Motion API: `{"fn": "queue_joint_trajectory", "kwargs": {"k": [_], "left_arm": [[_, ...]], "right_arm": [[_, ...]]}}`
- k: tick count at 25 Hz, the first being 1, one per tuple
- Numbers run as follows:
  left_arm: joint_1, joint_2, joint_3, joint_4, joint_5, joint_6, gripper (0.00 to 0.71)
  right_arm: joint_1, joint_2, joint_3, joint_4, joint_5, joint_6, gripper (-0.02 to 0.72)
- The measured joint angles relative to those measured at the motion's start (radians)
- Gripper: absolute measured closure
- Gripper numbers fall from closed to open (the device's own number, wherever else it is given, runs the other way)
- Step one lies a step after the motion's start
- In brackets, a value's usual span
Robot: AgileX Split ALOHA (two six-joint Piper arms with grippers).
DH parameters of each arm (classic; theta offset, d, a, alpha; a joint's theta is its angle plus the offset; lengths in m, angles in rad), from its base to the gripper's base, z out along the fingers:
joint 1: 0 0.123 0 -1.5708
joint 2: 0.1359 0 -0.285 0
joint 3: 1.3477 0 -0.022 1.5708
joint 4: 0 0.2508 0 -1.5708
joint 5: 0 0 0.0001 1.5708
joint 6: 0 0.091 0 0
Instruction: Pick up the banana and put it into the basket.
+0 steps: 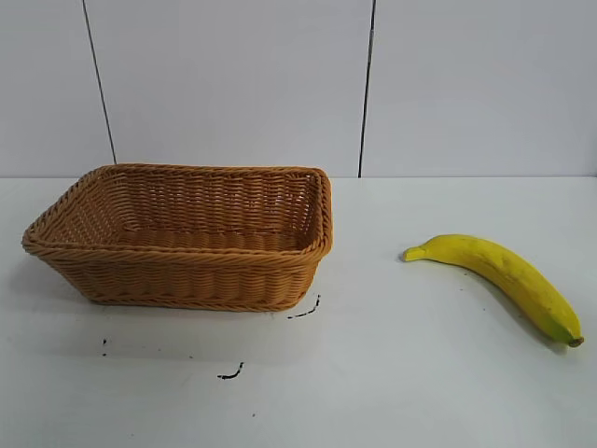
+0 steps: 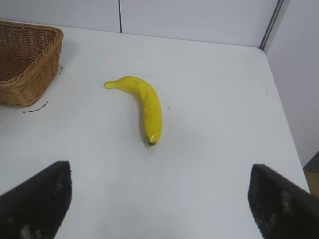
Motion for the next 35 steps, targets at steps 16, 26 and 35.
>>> {"fn": "queue_joint_trajectory", "kwargs": {"k": [16,26,35], "left_arm": [[0.000,0.000,0.000,0.000,0.000,0.000,0.015],[0.000,0.000,0.000,0.000,0.000,0.000,0.015],[0.000,0.000,0.000,0.000,0.000,0.000,0.015]], "right_arm": [[0.000,0.278,-0.129,0.001,0.006,0.004,0.014],[0.000,0.931,-0.460,0.001,0.018,0.022,0.014],[0.000,1.464,-0.758,0.001,0.033,-0.056,0.014]]}}
